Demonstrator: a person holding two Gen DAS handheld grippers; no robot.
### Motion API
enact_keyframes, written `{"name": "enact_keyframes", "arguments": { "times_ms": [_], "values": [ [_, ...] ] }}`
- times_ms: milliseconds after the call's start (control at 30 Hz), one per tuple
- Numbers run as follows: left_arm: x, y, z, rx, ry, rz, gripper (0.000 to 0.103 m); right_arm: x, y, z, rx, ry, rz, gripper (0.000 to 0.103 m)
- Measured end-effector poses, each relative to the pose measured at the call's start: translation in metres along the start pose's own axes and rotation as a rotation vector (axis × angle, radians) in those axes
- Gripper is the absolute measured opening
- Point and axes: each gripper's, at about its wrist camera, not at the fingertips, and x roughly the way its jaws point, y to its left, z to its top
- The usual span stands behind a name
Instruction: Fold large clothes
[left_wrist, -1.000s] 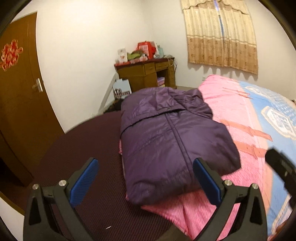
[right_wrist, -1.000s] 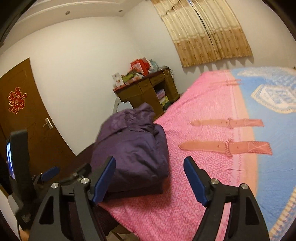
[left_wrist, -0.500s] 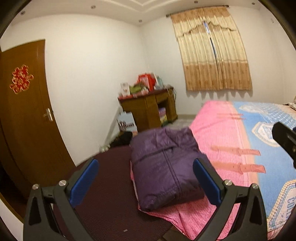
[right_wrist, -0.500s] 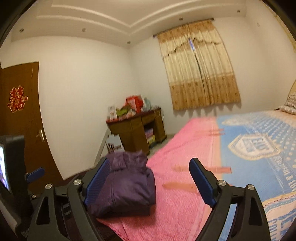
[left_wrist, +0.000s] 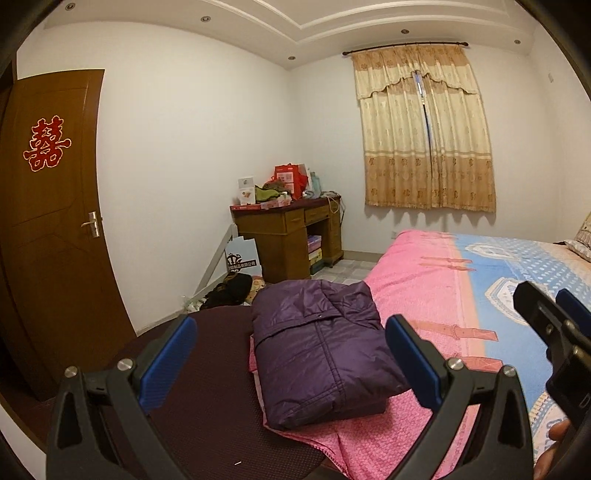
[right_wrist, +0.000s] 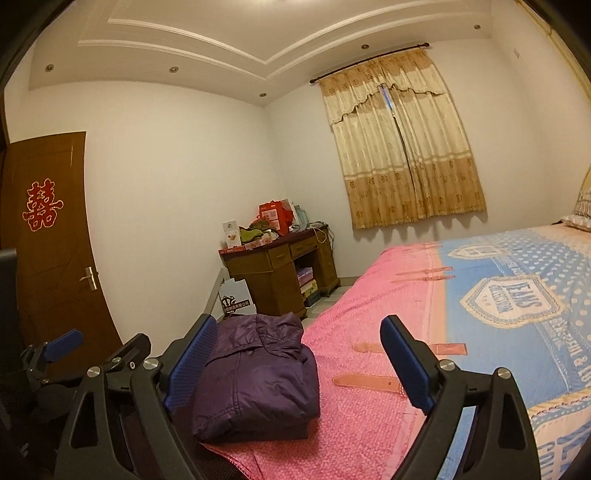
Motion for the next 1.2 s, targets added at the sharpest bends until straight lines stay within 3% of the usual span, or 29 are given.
{"name": "enact_keyframes", "arguments": {
  "times_ms": [1200],
  "values": [
    [-0.0066, -0.0028, -0.0044, 0.000, 0.015, 0.012, 0.103, 0.0026, -0.0014, -0.0025, 0.018, 0.019, 0.013, 0.091]
  ]
}}
